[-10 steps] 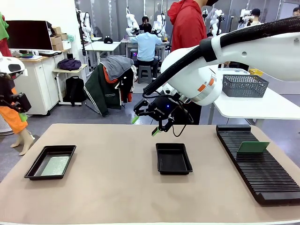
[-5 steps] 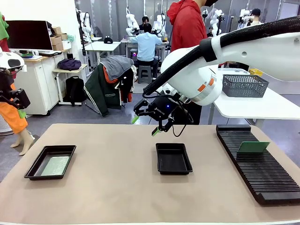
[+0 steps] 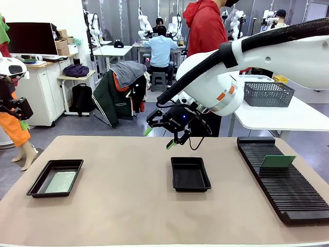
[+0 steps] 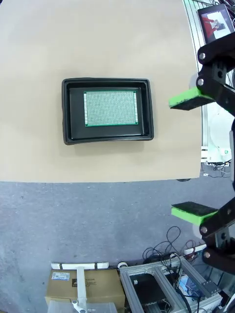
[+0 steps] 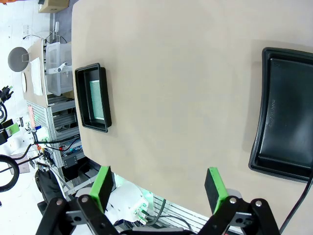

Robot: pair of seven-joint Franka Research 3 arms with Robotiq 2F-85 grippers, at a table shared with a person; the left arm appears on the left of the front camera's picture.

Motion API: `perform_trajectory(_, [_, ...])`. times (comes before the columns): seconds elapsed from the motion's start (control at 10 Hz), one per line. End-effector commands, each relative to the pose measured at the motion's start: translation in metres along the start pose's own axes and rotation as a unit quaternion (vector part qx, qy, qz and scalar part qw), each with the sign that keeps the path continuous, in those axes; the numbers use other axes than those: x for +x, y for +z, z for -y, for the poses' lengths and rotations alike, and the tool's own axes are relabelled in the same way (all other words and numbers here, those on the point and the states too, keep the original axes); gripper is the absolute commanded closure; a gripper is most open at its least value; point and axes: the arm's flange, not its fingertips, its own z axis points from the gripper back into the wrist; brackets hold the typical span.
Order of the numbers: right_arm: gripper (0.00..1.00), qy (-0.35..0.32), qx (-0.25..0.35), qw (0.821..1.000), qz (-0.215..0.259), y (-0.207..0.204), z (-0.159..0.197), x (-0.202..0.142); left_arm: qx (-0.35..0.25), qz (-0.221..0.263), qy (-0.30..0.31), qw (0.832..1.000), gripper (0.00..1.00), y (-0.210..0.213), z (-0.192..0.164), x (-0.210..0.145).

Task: Inspect and transfer BCBs to ESD trays.
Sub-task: Pick up the ESD tray and place it on the left side of the table, then pick up the Blank PCB from the PCB Rack and place it in the right ESD tray.

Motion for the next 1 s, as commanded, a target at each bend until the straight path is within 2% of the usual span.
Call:
perform_trajectory(0.0, [0.00, -0.005, -0.006, 1.000, 0.004, -0.0007, -0.0017, 0.0009, -0.004, 0.001, -0.002, 1.000, 0.00, -0.0026, -0.0013, -0.0011])
perform_trajectory(0.9, [0.00, -0.005, -0.006, 1.000, 0.004, -0.0007, -0.0017, 0.0009, -0.004, 0.001, -0.002, 1.000, 0.00, -0.0026, -0.0013, -0.0011])
